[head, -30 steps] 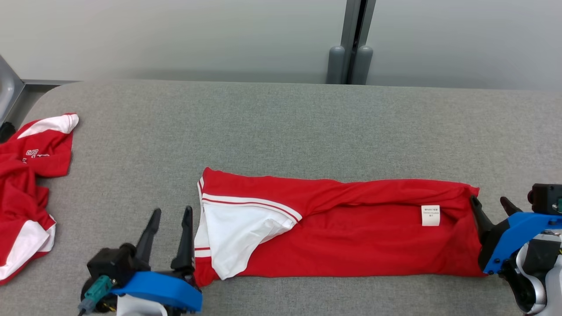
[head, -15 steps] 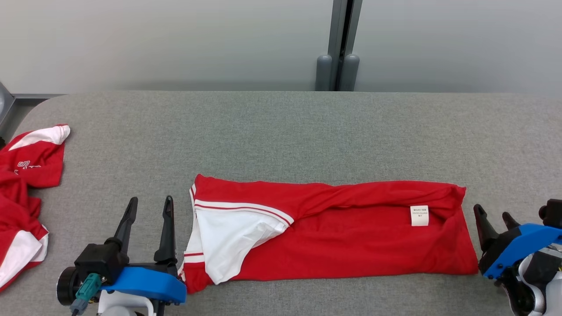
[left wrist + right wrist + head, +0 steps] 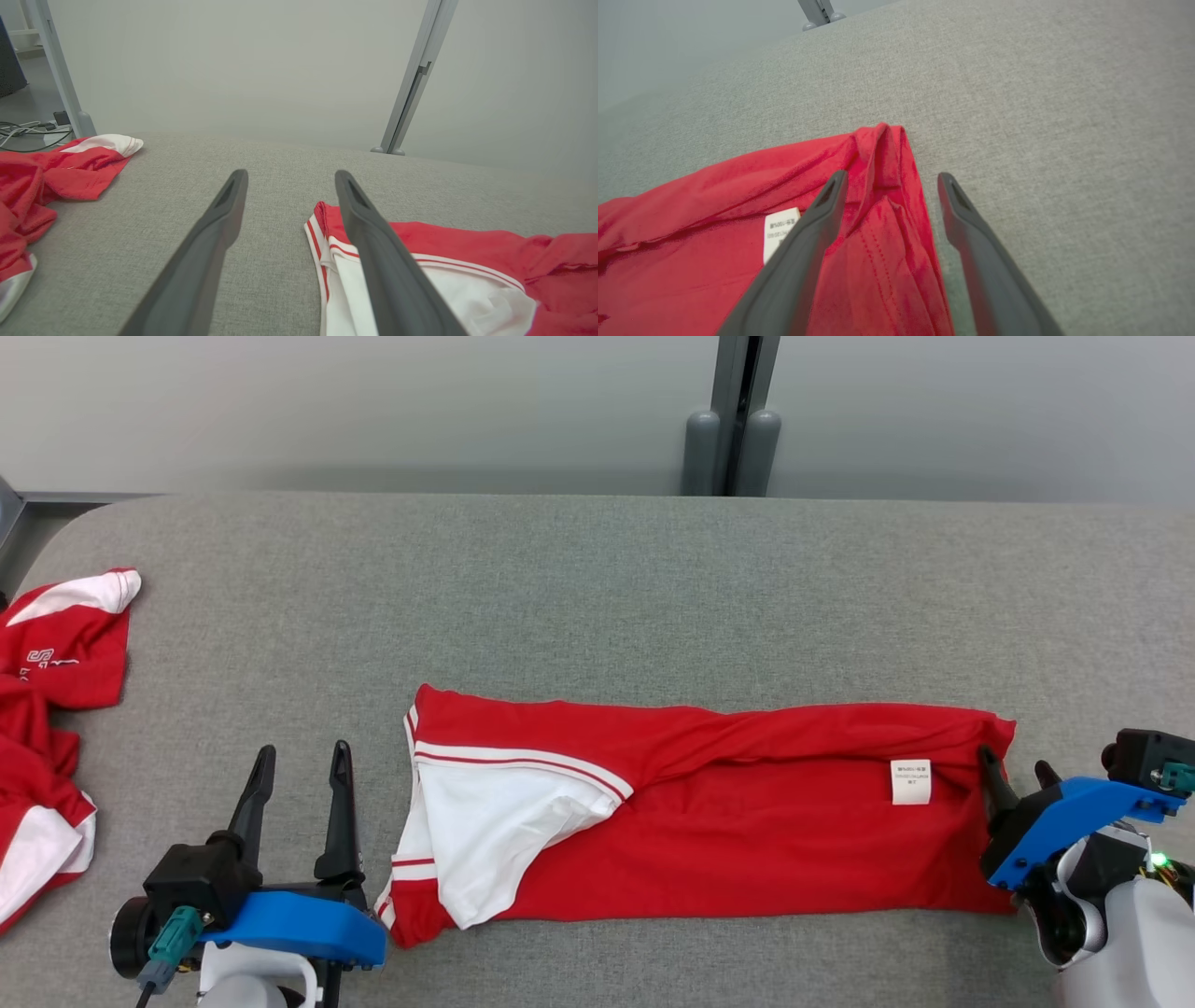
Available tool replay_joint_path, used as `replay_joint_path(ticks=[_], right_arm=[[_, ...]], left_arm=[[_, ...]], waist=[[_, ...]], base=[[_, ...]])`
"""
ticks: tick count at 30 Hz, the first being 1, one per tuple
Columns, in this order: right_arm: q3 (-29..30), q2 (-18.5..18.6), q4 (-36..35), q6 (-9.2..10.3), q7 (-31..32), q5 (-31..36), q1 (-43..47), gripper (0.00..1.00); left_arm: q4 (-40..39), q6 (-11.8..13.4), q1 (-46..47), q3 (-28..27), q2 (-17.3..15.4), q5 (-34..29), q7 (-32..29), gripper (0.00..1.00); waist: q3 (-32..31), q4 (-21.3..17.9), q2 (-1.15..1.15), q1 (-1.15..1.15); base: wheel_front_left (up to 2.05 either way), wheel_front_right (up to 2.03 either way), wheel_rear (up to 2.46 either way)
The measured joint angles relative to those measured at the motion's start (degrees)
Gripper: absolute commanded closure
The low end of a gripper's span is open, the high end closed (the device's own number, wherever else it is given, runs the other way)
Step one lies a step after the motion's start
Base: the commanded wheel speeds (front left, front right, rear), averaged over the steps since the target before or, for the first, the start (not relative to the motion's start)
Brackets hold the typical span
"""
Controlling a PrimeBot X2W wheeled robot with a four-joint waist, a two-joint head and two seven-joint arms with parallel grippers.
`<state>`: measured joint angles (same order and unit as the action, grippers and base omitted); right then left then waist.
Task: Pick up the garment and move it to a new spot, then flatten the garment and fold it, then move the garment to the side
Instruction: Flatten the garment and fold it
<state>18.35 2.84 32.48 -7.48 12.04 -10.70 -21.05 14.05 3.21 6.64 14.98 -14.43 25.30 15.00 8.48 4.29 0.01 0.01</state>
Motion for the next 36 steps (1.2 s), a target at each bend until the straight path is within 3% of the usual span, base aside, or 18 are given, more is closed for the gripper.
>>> replay_joint_path(ticks=[12, 13, 14, 15, 25, 30, 36], right_arm=[[4.6, 0.0, 11.8, -0.01, -2.8, 10.0, -6.1, 0.00], [4.6, 0.1, 12.4, -0.01, -2.8, 11.0, -6.4, 0.13], [4.5, 0.2, 13.0, -0.01, -2.8, 11.2, -6.8, 0.74], [4.3, 0.2, 13.6, -0.01, -2.8, 11.4, -7.1, 1.00], [6.1, -0.3, 13.3, -0.09, -5.4, 14.2, -7.3, 1.00], [10.5, -0.2, 6.4, -0.07, -4.7, 17.5, -6.0, 1.00], [14.9, 0.2, -4.6, -0.04, 0.5, 22.0, -3.2, 1.00]], left_arm=[[0.5, -1.2, 1.6, -0.4, 0.8, -0.2, 0.0, 0.00], [0.5, -1.2, 1.6, -0.4, 1.0, -0.2, 0.0, 0.00], [0.5, -1.2, 1.6, -0.4, 1.2, -0.2, 0.0, 0.00], [0.5, -1.2, 1.6, -0.4, 1.4, -0.3, 0.0, 0.00], [0.7, -1.3, 1.3, -1.1, 1.5, -0.6, 0.0, 0.00], [0.5, -1.3, 0.8, -1.2, 1.4, -0.1, 0.0, 0.00], [0.5, -1.2, 0.6, -1.0, 1.5, 0.0, 0.0, 0.00]], waist=[[2.9, 2.2, 0.00, 0.00], [3.1, 2.3, 0.00, 0.00], [3.1, 2.4, 0.00, 0.00], [3.2, 2.5, -0.01, 0.00], [2.4, 1.8, 0.00, 0.00], [1.6, 0.8, 0.00, 0.00], [0.6, 0.2, 0.00, 0.00]], base=[[0.00, 0.00, 0.00], [0.00, 0.00, 0.00], [0.00, 0.00, 0.00], [0.00, 0.00, 0.00], [0.00, 0.00, 0.00], [0.00, 0.00, 0.00], [0.00, 0.00, 0.00]])
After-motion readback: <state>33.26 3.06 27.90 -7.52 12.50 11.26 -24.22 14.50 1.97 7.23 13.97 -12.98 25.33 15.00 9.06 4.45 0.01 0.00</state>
